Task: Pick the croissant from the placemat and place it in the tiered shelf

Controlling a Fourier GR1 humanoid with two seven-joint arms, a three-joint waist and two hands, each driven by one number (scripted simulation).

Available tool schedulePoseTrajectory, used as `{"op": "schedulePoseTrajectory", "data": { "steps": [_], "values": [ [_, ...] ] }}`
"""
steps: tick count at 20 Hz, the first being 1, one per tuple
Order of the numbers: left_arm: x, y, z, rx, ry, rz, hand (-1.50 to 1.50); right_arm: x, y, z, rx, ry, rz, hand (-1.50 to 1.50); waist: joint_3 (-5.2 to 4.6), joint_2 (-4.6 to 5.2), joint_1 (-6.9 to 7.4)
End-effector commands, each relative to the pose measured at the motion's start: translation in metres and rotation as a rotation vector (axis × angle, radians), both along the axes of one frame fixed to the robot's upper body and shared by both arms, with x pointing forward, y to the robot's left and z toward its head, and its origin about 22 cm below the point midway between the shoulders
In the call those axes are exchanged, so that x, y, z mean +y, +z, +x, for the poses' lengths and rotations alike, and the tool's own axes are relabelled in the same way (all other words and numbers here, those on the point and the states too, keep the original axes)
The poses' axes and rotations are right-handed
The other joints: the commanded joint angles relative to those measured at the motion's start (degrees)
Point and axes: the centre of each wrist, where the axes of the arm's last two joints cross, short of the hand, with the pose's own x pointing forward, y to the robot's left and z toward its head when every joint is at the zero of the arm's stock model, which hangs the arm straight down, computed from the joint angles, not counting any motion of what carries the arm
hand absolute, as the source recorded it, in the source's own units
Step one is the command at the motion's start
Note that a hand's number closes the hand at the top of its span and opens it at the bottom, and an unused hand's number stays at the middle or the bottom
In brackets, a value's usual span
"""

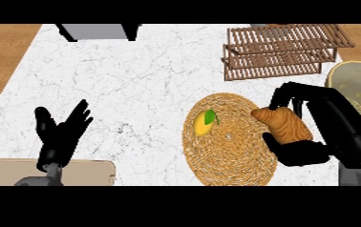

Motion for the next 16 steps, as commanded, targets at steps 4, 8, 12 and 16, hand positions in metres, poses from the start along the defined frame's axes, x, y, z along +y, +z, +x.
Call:
{"op": "schedulePoseTrajectory", "data": {
  "steps": [4,8,12,16],
  "values": [
    [0.007,-0.003,0.003,-0.006,-0.007,-0.006,0.00,-0.018,0.098,-0.023,-0.110,-0.112,0.046,1.50,-0.06,0.25,0.71],
    [-0.003,-0.010,0.001,-0.011,-0.017,0.001,0.00,-0.037,0.141,-0.009,-0.146,-0.184,0.049,1.50,-0.03,0.31,1.11],
    [-0.015,-0.002,0.006,-0.004,-0.027,-0.001,0.00,-0.059,0.169,0.025,-0.132,-0.221,0.119,1.50,0.01,0.40,1.70],
    [-0.004,-0.004,0.012,-0.007,-0.015,-0.013,0.00,-0.066,0.194,0.053,-0.146,-0.277,0.120,1.50,-0.01,0.53,1.90]
  ]
}}
